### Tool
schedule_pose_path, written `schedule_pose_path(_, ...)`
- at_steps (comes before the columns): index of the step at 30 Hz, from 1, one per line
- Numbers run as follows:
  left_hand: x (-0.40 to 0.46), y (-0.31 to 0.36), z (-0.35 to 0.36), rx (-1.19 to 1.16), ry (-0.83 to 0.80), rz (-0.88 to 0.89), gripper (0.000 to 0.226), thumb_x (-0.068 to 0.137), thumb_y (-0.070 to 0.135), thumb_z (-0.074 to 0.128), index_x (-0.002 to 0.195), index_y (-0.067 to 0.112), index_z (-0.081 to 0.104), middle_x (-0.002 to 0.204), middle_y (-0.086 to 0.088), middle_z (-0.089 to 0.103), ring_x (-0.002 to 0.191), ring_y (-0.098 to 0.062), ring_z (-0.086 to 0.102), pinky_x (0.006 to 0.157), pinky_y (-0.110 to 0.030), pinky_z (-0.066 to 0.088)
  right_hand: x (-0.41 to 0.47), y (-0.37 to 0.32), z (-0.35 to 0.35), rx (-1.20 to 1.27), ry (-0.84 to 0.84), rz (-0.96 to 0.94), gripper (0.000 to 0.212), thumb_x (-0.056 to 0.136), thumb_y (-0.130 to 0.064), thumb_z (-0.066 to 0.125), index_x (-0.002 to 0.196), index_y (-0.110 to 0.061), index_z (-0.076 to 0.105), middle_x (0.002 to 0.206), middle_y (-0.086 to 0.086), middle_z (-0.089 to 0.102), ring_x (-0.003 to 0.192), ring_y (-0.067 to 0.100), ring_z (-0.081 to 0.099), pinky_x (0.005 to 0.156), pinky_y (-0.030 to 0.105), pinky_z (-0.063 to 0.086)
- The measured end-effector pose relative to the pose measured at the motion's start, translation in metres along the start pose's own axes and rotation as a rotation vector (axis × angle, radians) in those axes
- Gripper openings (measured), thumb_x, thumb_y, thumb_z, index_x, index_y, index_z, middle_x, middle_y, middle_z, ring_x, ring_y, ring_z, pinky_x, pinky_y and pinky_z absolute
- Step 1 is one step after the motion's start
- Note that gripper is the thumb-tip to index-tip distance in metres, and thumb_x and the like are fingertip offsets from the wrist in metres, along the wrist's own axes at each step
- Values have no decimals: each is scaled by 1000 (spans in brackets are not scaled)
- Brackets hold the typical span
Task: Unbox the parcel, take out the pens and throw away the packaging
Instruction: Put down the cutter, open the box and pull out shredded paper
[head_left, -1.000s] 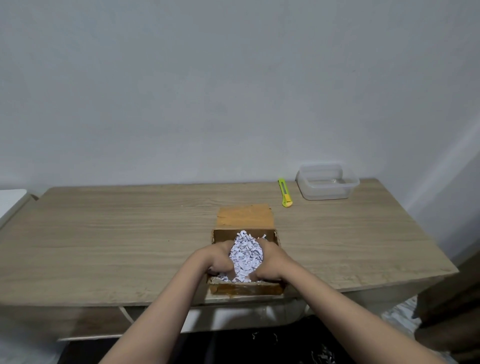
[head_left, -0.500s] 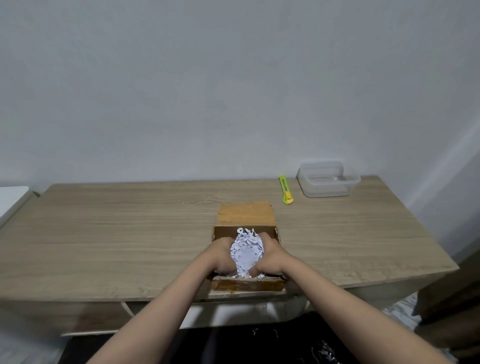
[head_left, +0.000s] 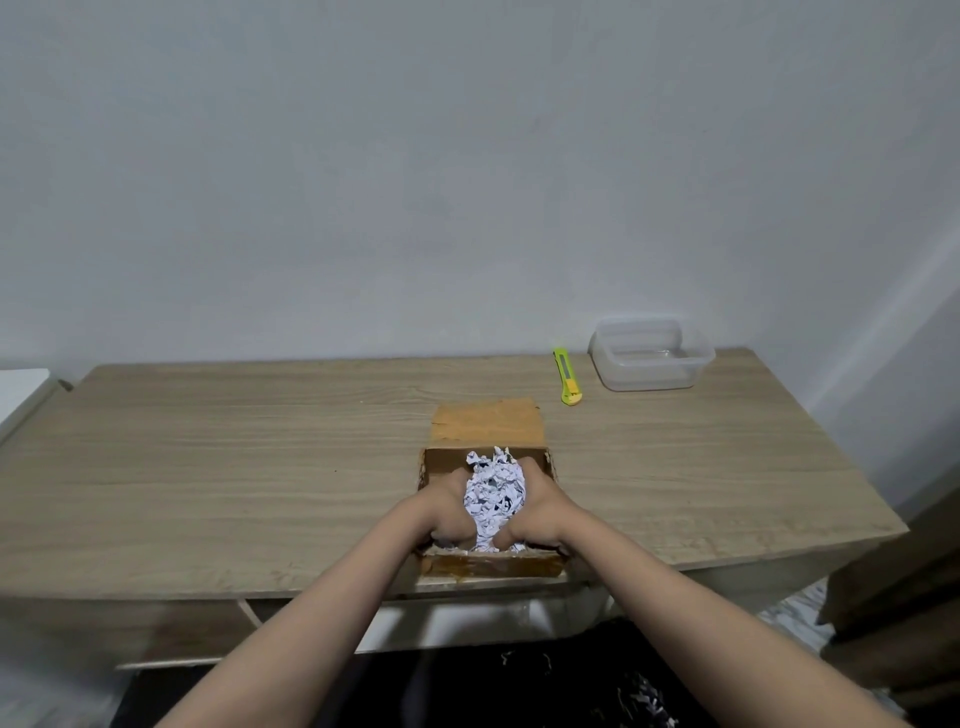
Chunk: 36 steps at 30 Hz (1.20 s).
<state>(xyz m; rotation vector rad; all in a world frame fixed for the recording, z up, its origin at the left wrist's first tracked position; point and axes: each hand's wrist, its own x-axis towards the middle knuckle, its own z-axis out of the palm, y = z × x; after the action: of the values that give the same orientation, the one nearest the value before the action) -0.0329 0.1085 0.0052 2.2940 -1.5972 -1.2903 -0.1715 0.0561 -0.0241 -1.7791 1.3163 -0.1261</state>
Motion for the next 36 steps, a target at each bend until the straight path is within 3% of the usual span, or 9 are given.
schedule_pose_path(3,-3,3,1,-1,4,13,52,75,-2,61,120,7,36,81,-6,51,57,-18,53,39,-27,41,-1,-2,0,-13,5,-12,92,41,-18,85,120,-18,37,122,10,50,111,25,53,90,37,50)
schedule_pose_path(5,-4,4,1,43,12,24,53,76,1,61,123,5,37,102,-14,58,83,-31,65,52,-35,47,-2,-3,1,-37,7,-20,87,43,-18,84,116,-20,37,121,10,48,108,24,52,84,31,47)
schedule_pose_path(8,3,1,1,105,18,42,61,73,8,64,128,9,36,123,-15,54,107,-33,60,64,-29,48,-3,-4,1,-69,7,-17,78,47,-19,85,105,-23,34,118,9,47,104,23,52,76,28,43)
schedule_pose_path(13,13,-3,3,174,-4,28,85,67,11,64,142,21,26,135,-18,45,118,-31,51,83,-32,51,-1,-5,0,-122,-12,-7,81,53,-20,85,115,-18,34,122,10,45,112,26,50,76,27,40)
schedule_pose_path(18,21,-5,2,200,-50,4,96,69,7,62,148,28,13,142,-19,40,121,-34,50,79,-34,52,-2,-4,-3,-159,-59,-8,98,61,-20,83,139,-18,23,137,14,36,123,28,44,87,26,39)
schedule_pose_path(23,27,-8,4,286,-81,-8,96,75,18,61,149,29,-1,152,-19,20,137,-34,30,106,-39,39,-3,-5,-2,-110,-49,1,95,59,-18,84,134,-17,27,135,12,38,120,27,45,88,27,41)
schedule_pose_path(29,25,-9,2,324,-98,-1,98,82,19,57,148,25,-15,154,-23,11,141,-34,22,110,-38,34,-2,-6,-1,-103,-52,-5,87,58,-18,84,127,-18,31,127,10,41,105,21,43,81,27,39)
schedule_pose_path(33,16,-3,-1,202,-60,5,95,81,11,56,149,30,-7,156,-20,6,135,-33,35,92,-29,46,-2,-6,0,-92,-39,-13,80,57,-17,83,119,-19,33,124,12,41,105,22,44,79,26,38)
schedule_pose_path(36,12,0,-4,64,-53,-14,95,78,-1,54,149,32,1,150,-24,18,71,-24,62,38,-17,41,-3,-4,1,-21,-9,-37,72,54,-15,83,105,-24,32,119,11,42,100,21,45,75,25,38)
